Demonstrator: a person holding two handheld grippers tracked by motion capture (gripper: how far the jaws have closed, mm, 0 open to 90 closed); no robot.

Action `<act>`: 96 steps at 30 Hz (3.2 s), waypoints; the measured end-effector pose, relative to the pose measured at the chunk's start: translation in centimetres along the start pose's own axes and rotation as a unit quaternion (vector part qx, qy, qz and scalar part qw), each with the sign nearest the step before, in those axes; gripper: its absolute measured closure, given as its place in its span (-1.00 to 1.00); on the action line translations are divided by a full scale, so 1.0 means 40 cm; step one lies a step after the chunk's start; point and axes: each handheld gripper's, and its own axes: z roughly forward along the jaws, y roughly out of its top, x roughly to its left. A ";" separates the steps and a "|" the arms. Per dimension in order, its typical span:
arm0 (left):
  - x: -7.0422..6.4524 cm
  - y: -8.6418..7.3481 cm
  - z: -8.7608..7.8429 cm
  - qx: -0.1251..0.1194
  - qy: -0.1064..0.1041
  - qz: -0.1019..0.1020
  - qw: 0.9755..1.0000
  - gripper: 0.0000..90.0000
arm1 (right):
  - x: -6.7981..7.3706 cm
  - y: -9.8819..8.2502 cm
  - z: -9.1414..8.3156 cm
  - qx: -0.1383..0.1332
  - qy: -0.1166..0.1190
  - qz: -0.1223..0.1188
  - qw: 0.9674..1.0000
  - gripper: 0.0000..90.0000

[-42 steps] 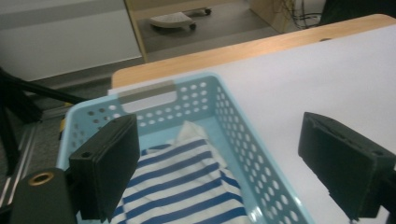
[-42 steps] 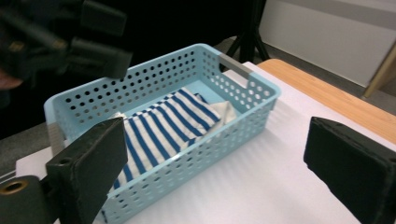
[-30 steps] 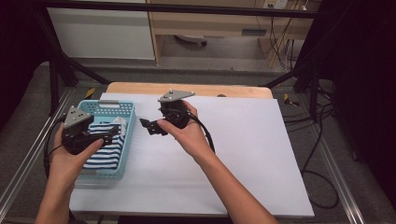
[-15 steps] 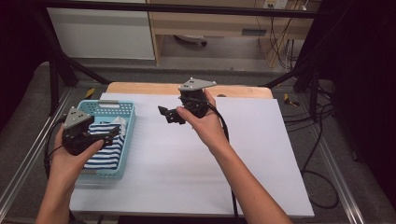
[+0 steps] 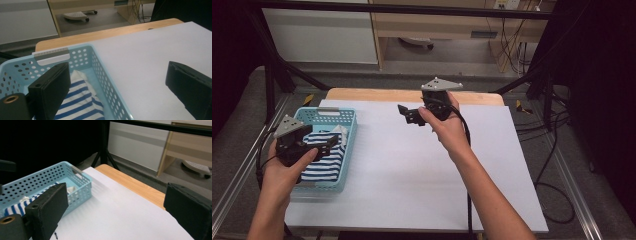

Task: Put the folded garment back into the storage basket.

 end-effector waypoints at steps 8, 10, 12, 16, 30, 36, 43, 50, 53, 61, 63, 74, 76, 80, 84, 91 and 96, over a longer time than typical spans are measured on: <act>-0.004 -0.003 -0.005 0.006 0.009 0.006 1.000 -0.88 | -0.046 -0.007 -0.047 0.004 -0.009 0.008 1.000 -0.83; -0.006 -0.004 -0.004 0.009 0.010 0.007 1.000 -0.88 | -0.059 -0.008 -0.060 0.000 -0.017 0.012 1.000 -0.86; -0.006 -0.006 -0.002 0.012 0.011 0.009 1.000 -0.88 | -0.071 -0.010 -0.073 -0.003 -0.023 0.015 1.000 -0.86; -0.007 -0.007 -0.002 0.016 0.011 0.012 1.000 -0.88 | -0.093 -0.013 -0.097 -0.009 -0.029 0.017 0.999 -0.87; -0.010 -0.017 0.005 0.026 0.012 0.021 0.999 -0.88 | -0.154 -0.036 -0.168 -0.021 -0.043 0.029 0.998 -0.87; -0.008 -0.020 0.003 0.027 0.012 0.020 0.999 -0.88 | -0.179 -0.048 -0.198 -0.029 -0.054 0.034 0.998 -0.89; -0.007 -0.024 0.004 0.028 0.012 0.020 0.999 -0.89 | -0.207 -0.064 -0.233 -0.032 -0.063 0.039 0.997 -0.91; -0.005 -0.029 0.007 0.032 0.011 0.019 0.999 -0.89 | -0.227 -0.078 -0.264 -0.037 -0.070 0.042 0.996 -0.91; -0.007 -0.029 0.006 0.030 0.009 0.020 0.999 -0.89 | -0.234 -0.085 -0.275 -0.037 -0.072 0.044 0.996 -0.91; -0.009 -0.031 0.005 0.029 0.010 0.023 0.999 -0.90 | -0.254 -0.103 -0.304 -0.045 -0.072 0.048 0.995 -0.92; -0.010 -0.032 0.005 0.029 0.008 0.022 0.999 -0.90 | -0.258 -0.108 -0.312 -0.049 -0.073 0.050 0.995 -0.92; -0.017 -0.033 0.001 0.029 0.005 0.026 0.999 -0.90 | -0.280 -0.133 -0.351 -0.054 -0.088 0.055 0.993 -0.92; -0.018 -0.034 0.001 0.029 0.004 0.027 0.999 -0.90 | -0.283 -0.140 -0.357 -0.053 -0.090 0.059 0.993 -0.92; -0.018 -0.036 0.002 0.031 0.004 0.028 0.999 -0.90 | -0.288 -0.155 -0.368 -0.052 -0.094 0.060 0.992 -0.92; -0.018 -0.036 0.001 0.032 0.004 0.028 0.999 -0.90 | -0.292 -0.169 -0.380 -0.054 -0.096 0.064 0.992 -0.92; -0.020 -0.037 0.000 0.030 0.004 0.028 0.999 -0.90 | -0.302 -0.196 -0.400 -0.056 -0.100 0.072 0.991 -0.92; -0.020 -0.038 0.001 0.031 0.004 0.028 0.999 -0.90 | -0.308 -0.218 -0.413 -0.055 -0.104 0.079 0.990 -0.93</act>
